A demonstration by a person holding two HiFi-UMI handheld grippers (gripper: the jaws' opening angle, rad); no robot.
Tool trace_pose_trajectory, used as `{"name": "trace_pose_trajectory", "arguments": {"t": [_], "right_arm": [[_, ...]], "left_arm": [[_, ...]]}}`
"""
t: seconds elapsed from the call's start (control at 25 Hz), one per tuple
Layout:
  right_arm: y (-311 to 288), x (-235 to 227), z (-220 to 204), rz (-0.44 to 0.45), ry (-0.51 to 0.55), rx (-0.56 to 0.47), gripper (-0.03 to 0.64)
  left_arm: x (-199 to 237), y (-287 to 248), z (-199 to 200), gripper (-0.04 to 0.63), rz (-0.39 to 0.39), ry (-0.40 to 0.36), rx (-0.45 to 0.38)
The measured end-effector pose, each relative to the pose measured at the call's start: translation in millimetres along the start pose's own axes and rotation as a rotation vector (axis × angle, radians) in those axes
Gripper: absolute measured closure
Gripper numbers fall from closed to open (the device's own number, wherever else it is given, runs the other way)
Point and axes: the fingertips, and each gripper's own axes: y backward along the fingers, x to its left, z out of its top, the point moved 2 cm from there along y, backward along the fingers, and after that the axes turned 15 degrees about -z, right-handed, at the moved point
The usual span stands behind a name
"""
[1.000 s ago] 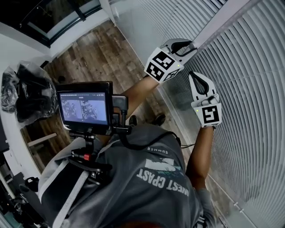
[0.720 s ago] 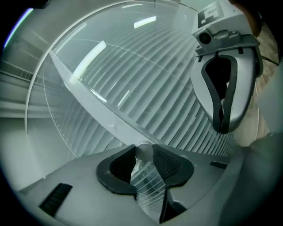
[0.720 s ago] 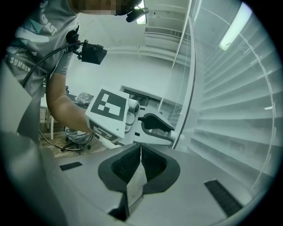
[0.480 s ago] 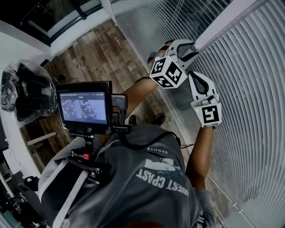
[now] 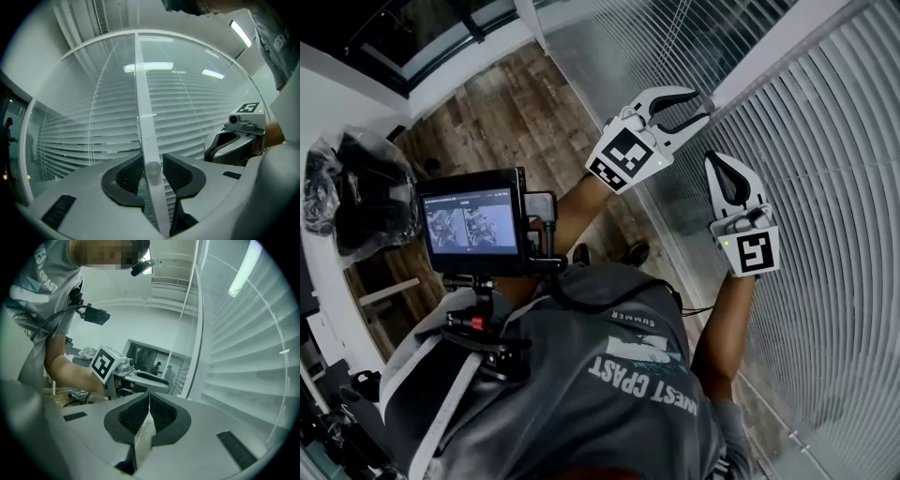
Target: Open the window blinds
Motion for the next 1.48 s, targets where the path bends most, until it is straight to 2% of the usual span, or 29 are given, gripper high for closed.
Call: {"name": "trace_pose_trajectory", "arguments": {"t": [0.16, 0.24, 0.44, 0.6, 1.48], "right_arm": [[-4.4, 1.8, 5.6, 0.015, -0.036, -0.020, 0.615], [-4.9, 1.8, 5.2, 0.019, -0.054, -0.022, 0.615], [-7.9, -1.6, 4.1, 0.019, -0.070, -0.028, 0.615], [-12.0, -4.5, -1.9, -0.009, -0.054, 0.009, 0.615], [-21.1, 17.8, -33.8, 0.022, -0.067, 0.031, 0.615]], "left_arm": [[5.0, 14.5, 2.1, 0.462, -0.013, 0.066, -0.073], [3.6, 19.3, 0.9, 0.462, -0.019, 0.073, -0.085], [-0.8, 23.0, -5.0, 0.462, -0.039, 0.069, -0.076], [-3.6, 25.4, -10.9, 0.462, -0.039, 0.071, -0.066], [-9.4, 44.9, -48.1, 0.462, -0.033, 0.077, -0.020]]}}
